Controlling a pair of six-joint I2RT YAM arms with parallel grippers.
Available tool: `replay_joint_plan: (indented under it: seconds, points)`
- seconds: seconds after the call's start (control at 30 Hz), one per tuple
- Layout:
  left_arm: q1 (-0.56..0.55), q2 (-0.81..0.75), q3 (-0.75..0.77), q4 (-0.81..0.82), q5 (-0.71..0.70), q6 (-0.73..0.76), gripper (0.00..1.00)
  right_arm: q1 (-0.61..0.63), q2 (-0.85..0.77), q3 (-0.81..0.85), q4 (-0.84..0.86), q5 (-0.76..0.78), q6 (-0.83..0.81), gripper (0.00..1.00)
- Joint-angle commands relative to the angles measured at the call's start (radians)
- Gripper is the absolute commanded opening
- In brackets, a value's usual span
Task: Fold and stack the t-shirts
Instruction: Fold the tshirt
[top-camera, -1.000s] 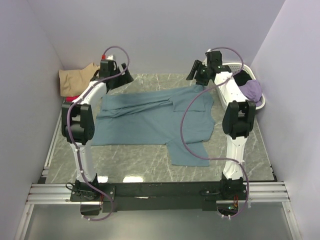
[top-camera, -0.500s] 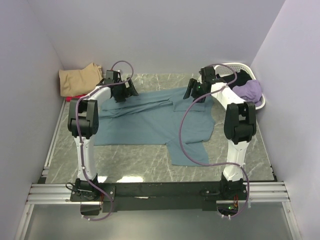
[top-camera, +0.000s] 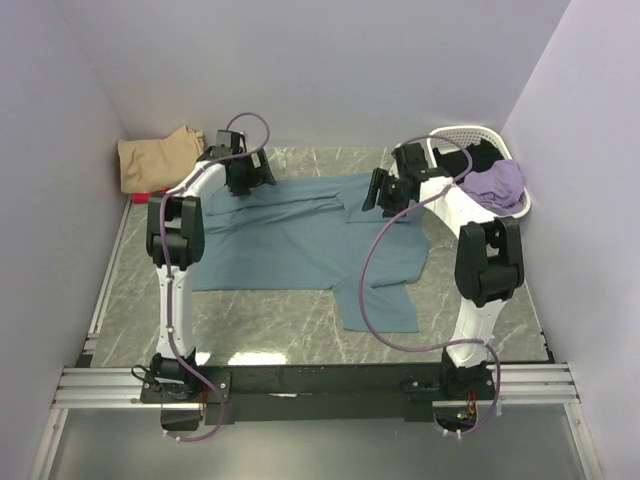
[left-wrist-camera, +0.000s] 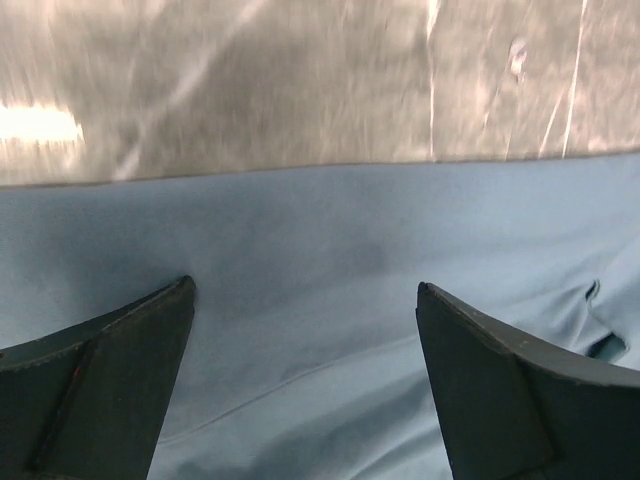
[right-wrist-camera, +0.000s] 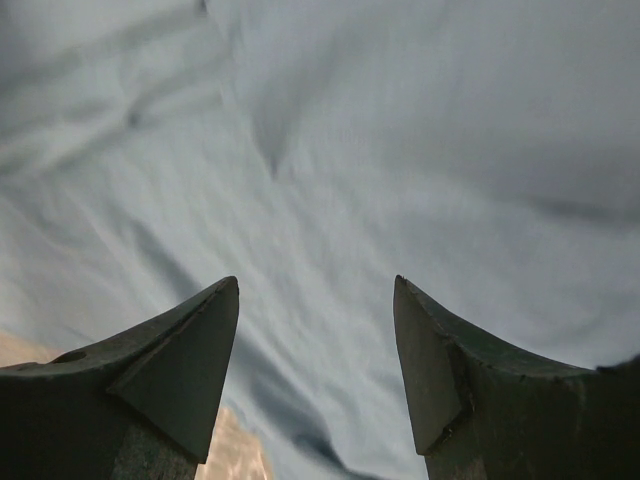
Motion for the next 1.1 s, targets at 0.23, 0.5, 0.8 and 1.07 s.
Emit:
replay_joint_plan:
  seconds: [0.23,0.5,0.8,1.07]
  points:
    - [0.047,0.163,0.194,-0.049,-0.053,0.055,1.0,0.024,-0.271,-0.249,-0.044,0.111,0.031,0.72]
    - [0.055,0.092,0.116,0.078,0.04,0.03,1.0,0.018,-0.394,-0.376,-0.104,0.284,0.104,0.76]
    - [-0.042,-0.172,-0.087,0.133,0.062,0.033,1.0,-0.014,-0.65,-0.61,-0.109,0.184,0.141,0.72]
    - [-0.195,-0.615,-0.571,0.146,-0.279,-0.097,0.99,0.107,-0.8,-0.712,-0.259,0.191,0.139,0.7]
